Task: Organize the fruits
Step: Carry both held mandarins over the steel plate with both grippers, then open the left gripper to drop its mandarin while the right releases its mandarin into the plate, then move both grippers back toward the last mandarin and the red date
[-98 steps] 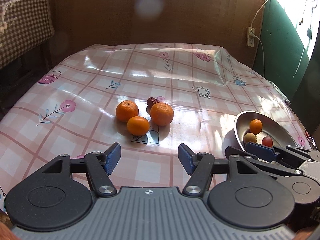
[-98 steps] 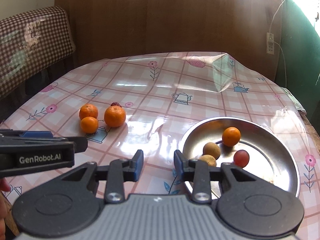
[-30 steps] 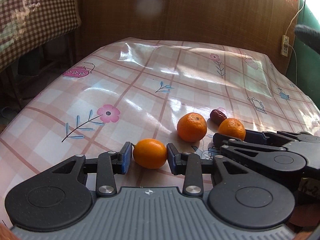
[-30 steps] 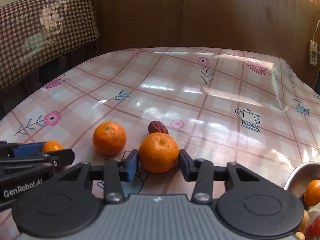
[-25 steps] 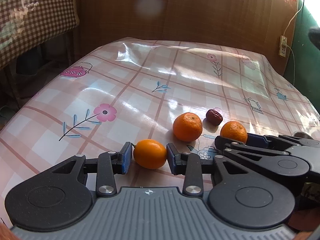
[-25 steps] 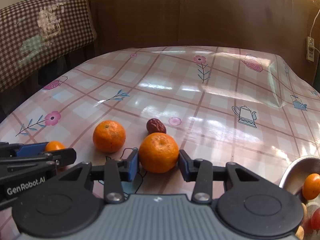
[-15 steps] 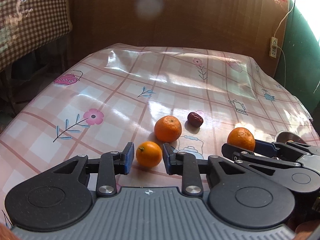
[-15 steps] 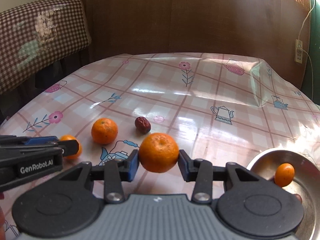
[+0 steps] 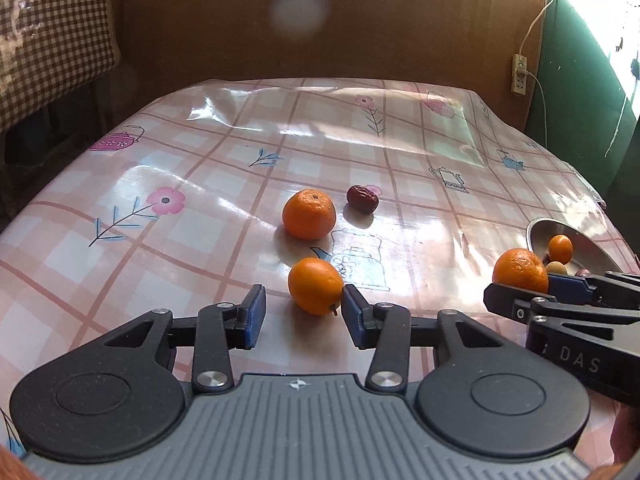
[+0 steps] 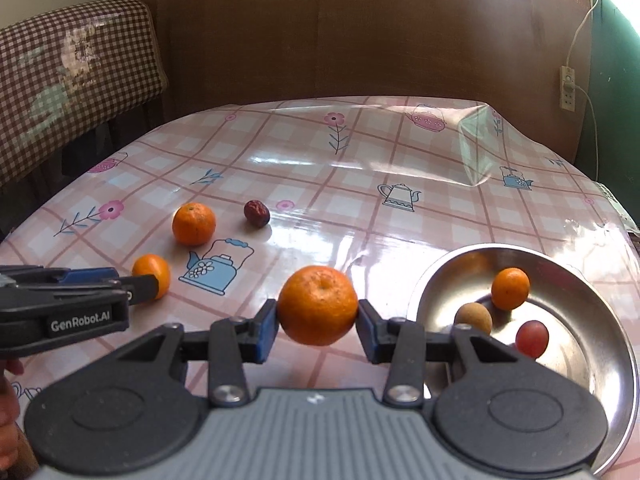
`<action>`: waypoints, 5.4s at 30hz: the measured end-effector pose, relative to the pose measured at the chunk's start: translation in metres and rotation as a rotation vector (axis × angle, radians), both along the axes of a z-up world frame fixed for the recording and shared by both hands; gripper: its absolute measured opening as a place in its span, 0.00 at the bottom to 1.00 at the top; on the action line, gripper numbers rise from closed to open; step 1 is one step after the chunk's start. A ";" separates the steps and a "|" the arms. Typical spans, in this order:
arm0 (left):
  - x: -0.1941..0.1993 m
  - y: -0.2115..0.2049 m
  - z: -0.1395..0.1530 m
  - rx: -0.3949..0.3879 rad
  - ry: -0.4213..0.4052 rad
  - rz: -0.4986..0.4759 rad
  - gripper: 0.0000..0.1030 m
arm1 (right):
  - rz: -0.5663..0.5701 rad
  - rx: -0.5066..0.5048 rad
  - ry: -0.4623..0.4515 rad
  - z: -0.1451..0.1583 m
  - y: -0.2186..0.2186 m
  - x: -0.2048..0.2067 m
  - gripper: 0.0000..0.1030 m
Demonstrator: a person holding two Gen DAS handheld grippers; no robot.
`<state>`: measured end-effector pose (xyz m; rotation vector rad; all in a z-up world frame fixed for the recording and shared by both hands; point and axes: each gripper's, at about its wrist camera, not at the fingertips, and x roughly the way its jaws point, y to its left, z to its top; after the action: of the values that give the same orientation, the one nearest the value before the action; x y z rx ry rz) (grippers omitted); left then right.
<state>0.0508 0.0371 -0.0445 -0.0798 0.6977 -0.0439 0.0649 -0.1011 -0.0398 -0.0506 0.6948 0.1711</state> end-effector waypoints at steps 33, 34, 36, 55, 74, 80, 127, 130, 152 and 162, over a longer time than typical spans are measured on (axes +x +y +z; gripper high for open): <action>-0.003 -0.042 0.029 0.001 -0.039 -0.064 0.35 | -0.045 -0.007 -0.082 0.026 -0.024 -0.033 0.42; -0.006 -0.043 0.032 0.001 -0.046 -0.067 0.35 | -0.048 -0.008 -0.086 0.027 -0.026 -0.035 0.42; -0.012 -0.047 0.038 0.004 -0.059 -0.077 0.35 | -0.055 -0.005 -0.092 0.030 -0.030 -0.038 0.42; -0.030 -0.092 0.056 -0.015 -0.082 -0.192 0.35 | -0.162 -0.029 -0.131 0.046 -0.077 -0.066 0.42; -0.019 -0.150 0.038 -0.029 -0.034 -0.335 0.35 | -0.324 -0.028 -0.111 0.035 -0.141 -0.073 0.42; -0.018 -0.167 0.030 -0.018 -0.011 -0.374 0.35 | -0.348 -0.022 -0.092 0.026 -0.154 -0.070 0.42; -0.013 -0.145 0.039 -0.031 0.008 -0.323 0.55 | -0.280 0.001 -0.095 0.027 -0.135 -0.059 0.50; -0.012 -0.136 0.041 -0.028 0.004 -0.301 0.56 | -0.261 0.000 -0.095 0.029 -0.125 -0.057 0.50; 0.002 -0.057 0.036 -0.042 -0.008 -0.118 0.57 | -0.102 0.006 -0.085 0.027 -0.045 -0.027 0.49; 0.021 -0.029 0.025 -0.054 0.001 -0.059 0.58 | -0.055 0.005 -0.070 0.016 -0.014 -0.002 0.49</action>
<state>0.0716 0.0079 -0.0192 -0.1110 0.6999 -0.1197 0.0631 -0.1151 -0.0234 -0.0330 0.6256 0.1179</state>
